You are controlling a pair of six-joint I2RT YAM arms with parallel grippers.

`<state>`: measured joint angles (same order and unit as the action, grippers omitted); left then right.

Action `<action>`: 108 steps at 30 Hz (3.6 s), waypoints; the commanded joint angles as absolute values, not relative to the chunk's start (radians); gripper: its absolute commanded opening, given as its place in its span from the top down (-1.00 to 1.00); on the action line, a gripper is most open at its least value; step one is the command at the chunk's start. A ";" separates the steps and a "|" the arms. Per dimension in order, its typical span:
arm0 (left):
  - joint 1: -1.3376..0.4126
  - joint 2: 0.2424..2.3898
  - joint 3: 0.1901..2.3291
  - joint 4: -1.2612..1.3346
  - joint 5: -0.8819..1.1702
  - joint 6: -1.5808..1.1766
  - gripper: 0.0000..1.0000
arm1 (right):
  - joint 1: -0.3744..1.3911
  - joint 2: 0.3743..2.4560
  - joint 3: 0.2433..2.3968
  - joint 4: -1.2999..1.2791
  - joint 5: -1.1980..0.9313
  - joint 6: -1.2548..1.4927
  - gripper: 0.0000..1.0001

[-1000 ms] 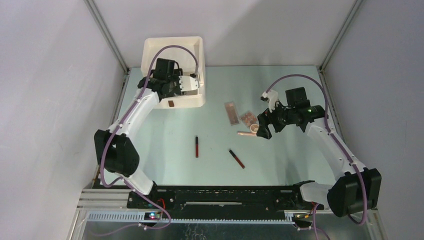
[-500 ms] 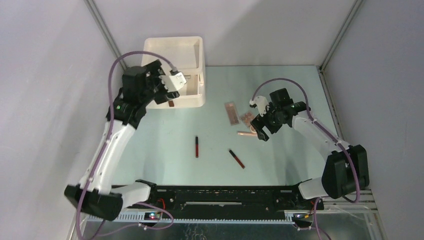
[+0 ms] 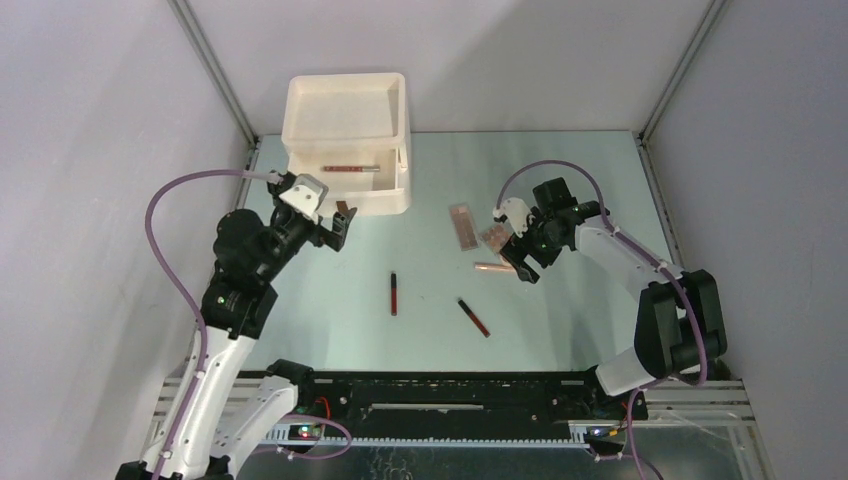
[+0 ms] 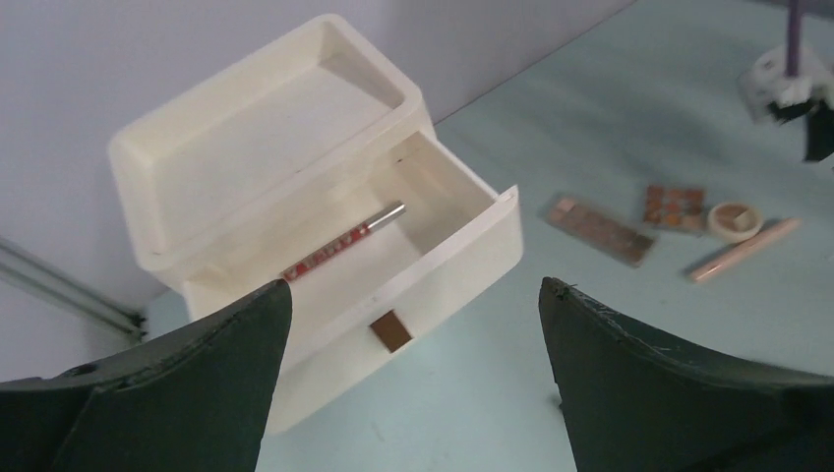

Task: Organize the makeup
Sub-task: Pick up the makeup from the center of the board, then place the makeup in the drawer.

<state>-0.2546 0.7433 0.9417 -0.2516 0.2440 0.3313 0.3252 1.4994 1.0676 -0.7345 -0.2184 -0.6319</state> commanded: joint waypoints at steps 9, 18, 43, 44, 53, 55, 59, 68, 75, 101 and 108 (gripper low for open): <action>-0.250 0.708 0.827 -0.113 0.283 0.145 -1.00 | 0.328 1.604 1.088 -0.671 -0.218 -0.738 -0.90; -0.250 0.710 0.815 -0.113 0.296 0.167 -1.00 | 0.358 1.718 1.154 -0.679 -0.215 -0.776 -0.74; -0.250 0.697 0.822 -0.138 0.336 0.202 -1.00 | 0.406 1.705 1.116 -0.754 -0.271 -0.750 0.67; -0.250 0.694 0.822 -0.138 0.333 0.202 -1.00 | 0.415 1.687 1.109 -0.754 -0.280 -0.748 0.77; -0.250 0.713 0.840 -0.133 0.342 0.198 -1.00 | 0.502 1.466 1.120 -0.788 -0.397 -0.685 1.00; -0.250 0.733 0.852 -0.123 0.382 0.176 -1.00 | 0.503 1.417 1.175 -0.795 -0.456 -0.647 1.00; -0.251 0.792 0.897 -0.096 0.552 0.092 -1.00 | 0.503 1.338 1.303 -0.788 -0.590 -0.567 1.00; -0.276 0.917 0.998 0.201 0.783 -0.279 -0.99 | 0.498 1.282 1.457 -0.545 -0.889 -0.255 1.00; -0.396 0.976 1.027 0.350 0.821 -0.443 -0.91 | 0.496 1.305 1.456 -0.318 -1.061 0.028 1.00; -0.568 1.095 1.058 0.588 0.850 -0.632 0.36 | 0.532 1.337 1.386 -0.230 -1.233 0.126 0.98; -0.563 1.056 1.066 0.460 0.853 -0.502 0.99 | 0.487 1.319 1.387 -0.368 -1.179 -0.037 -0.50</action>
<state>-0.5629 1.0992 0.9829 0.5266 0.8448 -0.6094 0.5201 1.3365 1.3857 -0.2691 -1.2133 0.0891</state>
